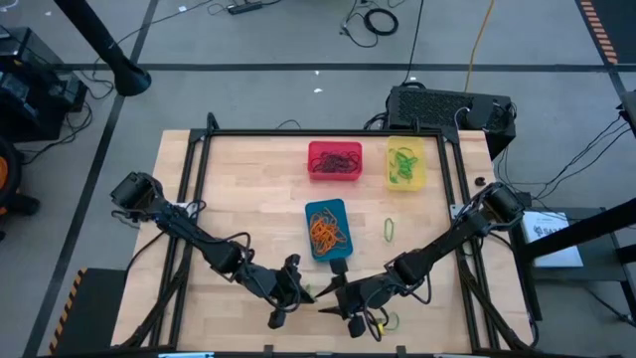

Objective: Sort rubber bands into baskets
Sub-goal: Put the green rubber band into the yellow bin

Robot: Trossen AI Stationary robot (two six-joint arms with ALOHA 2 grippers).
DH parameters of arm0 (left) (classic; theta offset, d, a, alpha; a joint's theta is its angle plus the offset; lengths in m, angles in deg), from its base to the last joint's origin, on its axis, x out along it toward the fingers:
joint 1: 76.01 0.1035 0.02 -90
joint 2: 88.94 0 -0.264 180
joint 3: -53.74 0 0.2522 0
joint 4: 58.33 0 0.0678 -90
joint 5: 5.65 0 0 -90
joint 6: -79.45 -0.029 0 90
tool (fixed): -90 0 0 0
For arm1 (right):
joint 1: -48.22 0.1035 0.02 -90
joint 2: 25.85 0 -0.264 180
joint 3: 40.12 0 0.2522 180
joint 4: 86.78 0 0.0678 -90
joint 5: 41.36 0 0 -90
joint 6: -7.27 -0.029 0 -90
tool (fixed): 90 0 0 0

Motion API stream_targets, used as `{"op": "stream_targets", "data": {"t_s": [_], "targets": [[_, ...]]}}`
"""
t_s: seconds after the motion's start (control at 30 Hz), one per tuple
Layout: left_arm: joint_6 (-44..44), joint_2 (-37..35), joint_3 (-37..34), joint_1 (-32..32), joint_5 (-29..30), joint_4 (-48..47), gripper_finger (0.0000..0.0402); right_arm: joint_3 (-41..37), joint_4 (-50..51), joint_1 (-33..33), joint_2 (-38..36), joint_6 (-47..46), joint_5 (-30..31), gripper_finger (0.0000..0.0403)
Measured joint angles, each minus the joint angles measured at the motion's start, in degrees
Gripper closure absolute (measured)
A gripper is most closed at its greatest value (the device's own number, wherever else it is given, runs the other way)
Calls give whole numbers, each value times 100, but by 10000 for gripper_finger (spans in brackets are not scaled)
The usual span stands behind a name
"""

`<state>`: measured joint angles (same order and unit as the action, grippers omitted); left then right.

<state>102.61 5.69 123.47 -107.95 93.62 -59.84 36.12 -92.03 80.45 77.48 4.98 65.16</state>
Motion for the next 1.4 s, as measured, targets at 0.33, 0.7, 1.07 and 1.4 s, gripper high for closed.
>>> {"op": "stream_targets", "data": {"t_s": [0.33, 0.7, 1.07, 1.4], "targets": [[7, 0, 0, 0, 20, 6, 400, 0, 1, 0, 0, 0, -9, 316], [2, -2, -2, 0, 145, 24, 373, 0, 5, -15, 0, 0, -2, 396], [728, -11, -2, 11, 173, -387, 287, 0, 1241, -77, -389, -557, 9, 402], [2334, -341, -2, 294, -603, -2198, 227, 0, 4827, -342, -1664, -1601, 9, 403]]}}
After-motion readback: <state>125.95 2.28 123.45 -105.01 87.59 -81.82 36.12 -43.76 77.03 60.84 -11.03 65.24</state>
